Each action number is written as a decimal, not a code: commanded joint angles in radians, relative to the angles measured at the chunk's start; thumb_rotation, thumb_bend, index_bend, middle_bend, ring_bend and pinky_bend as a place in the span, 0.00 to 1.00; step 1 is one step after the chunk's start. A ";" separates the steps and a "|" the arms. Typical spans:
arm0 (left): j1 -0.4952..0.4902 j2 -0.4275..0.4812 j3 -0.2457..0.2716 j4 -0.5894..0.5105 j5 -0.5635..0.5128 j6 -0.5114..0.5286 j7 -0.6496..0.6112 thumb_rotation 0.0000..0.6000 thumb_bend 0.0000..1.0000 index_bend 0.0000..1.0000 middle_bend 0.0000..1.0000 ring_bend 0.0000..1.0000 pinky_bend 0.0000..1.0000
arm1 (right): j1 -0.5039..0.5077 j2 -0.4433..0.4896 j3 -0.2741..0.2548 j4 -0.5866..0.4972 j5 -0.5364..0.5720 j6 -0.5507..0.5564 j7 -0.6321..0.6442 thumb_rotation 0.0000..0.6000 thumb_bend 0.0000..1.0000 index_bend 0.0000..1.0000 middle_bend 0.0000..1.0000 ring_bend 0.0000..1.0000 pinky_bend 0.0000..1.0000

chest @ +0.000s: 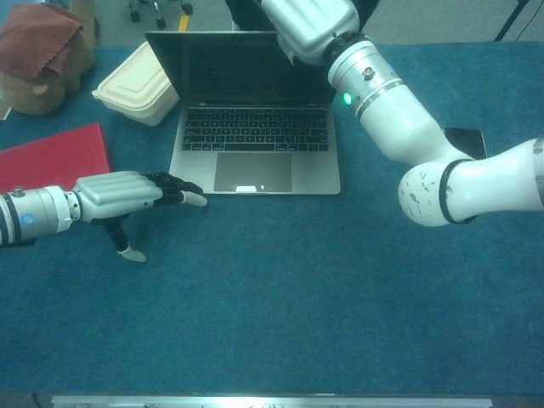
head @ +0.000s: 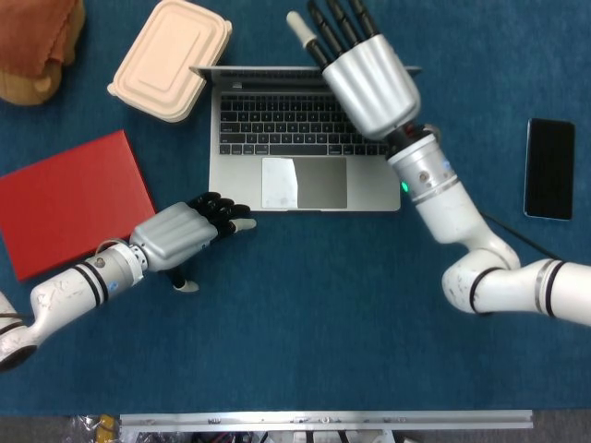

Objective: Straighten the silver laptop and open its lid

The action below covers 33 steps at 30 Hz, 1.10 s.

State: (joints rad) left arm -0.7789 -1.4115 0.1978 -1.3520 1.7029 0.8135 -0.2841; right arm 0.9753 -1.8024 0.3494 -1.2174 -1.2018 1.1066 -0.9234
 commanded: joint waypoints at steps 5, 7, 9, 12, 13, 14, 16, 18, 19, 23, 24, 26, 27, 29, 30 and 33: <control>0.001 0.001 0.000 -0.004 -0.009 -0.001 0.009 1.00 0.14 0.03 0.00 0.00 0.00 | 0.020 0.009 0.017 0.053 0.030 -0.009 0.006 1.00 0.47 0.00 0.10 0.00 0.04; 0.001 0.001 0.000 -0.004 -0.011 -0.001 0.010 1.00 0.14 0.03 0.00 0.00 0.00 | 0.025 0.008 0.020 0.068 0.040 -0.009 0.005 1.00 0.47 0.00 0.10 0.00 0.04; 0.001 0.001 0.000 -0.004 -0.013 -0.001 0.012 1.00 0.14 0.03 0.00 0.00 0.00 | 0.029 0.007 0.024 0.083 0.050 -0.008 0.004 1.00 0.47 0.00 0.10 0.00 0.04; 0.001 0.000 0.000 -0.003 -0.015 -0.001 0.012 1.00 0.14 0.03 0.00 0.00 0.00 | 0.035 0.005 0.027 0.107 0.062 -0.010 0.003 1.00 0.47 0.00 0.10 0.00 0.04; 0.001 0.000 0.000 -0.003 -0.015 -0.001 0.012 1.00 0.14 0.03 0.00 0.00 0.00 | 0.038 0.005 0.028 0.114 0.066 -0.011 0.005 1.00 0.47 0.00 0.10 0.00 0.04; 0.001 0.000 0.000 -0.003 -0.016 0.000 0.013 1.00 0.14 0.03 0.00 0.00 0.00 | 0.040 0.004 0.030 0.123 0.070 -0.010 0.007 1.00 0.47 0.00 0.10 0.00 0.04; 0.001 0.000 0.000 -0.002 -0.017 0.000 0.013 1.00 0.14 0.03 0.00 0.00 0.00 | 0.043 0.002 0.029 0.138 0.077 -0.012 0.009 1.00 0.47 0.00 0.10 0.00 0.04; 0.001 0.000 0.000 -0.002 -0.018 0.000 0.014 1.00 0.14 0.03 0.00 0.00 0.00 | 0.046 0.001 0.028 0.152 0.082 -0.014 0.013 1.00 0.47 0.00 0.10 0.00 0.04; 0.001 0.000 0.000 -0.002 -0.019 0.000 0.015 1.00 0.14 0.03 0.00 0.00 0.00 | 0.047 0.000 0.027 0.157 0.083 -0.014 0.017 1.00 0.47 0.00 0.10 0.00 0.04; 0.001 0.000 0.001 -0.004 -0.020 0.000 0.019 1.00 0.14 0.03 0.00 0.00 0.00 | 0.051 -0.004 0.021 0.176 0.085 -0.016 0.030 1.00 0.46 0.00 0.10 0.00 0.04; 0.001 0.000 0.001 -0.004 -0.021 0.000 0.020 1.00 0.14 0.03 0.00 0.00 0.00 | 0.053 -0.005 0.020 0.180 0.085 -0.017 0.033 1.00 0.46 0.00 0.10 0.00 0.04; 0.001 0.001 0.000 -0.005 -0.023 0.000 0.021 1.00 0.14 0.03 0.00 0.00 0.00 | 0.056 -0.008 0.018 0.188 0.085 -0.017 0.039 1.00 0.46 0.00 0.10 0.00 0.04; 0.002 0.001 0.000 -0.005 -0.023 0.001 0.022 1.00 0.14 0.03 0.00 0.00 0.00 | 0.057 -0.009 0.017 0.189 0.084 -0.016 0.043 1.00 0.46 0.00 0.10 0.00 0.04; 0.003 0.002 0.000 -0.006 -0.025 0.002 0.024 1.00 0.14 0.03 0.00 0.00 0.00 | 0.059 -0.008 0.014 0.183 0.077 -0.014 0.059 1.00 0.46 0.00 0.10 0.00 0.04; 0.003 0.003 -0.001 -0.006 -0.025 0.004 0.026 1.00 0.14 0.03 0.00 0.00 0.00 | 0.059 -0.006 0.011 0.176 0.068 -0.009 0.064 1.00 0.46 0.00 0.10 0.00 0.04; 0.005 0.006 -0.001 -0.008 -0.026 0.006 0.028 1.00 0.14 0.03 0.00 0.00 0.00 | 0.055 0.004 0.004 0.145 0.055 0.005 0.075 1.00 0.46 0.00 0.10 0.00 0.04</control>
State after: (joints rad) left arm -0.7743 -1.4053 0.1972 -1.3592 1.6767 0.8192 -0.2561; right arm 1.0325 -1.8042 0.3575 -1.0593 -1.1399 1.1043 -0.8541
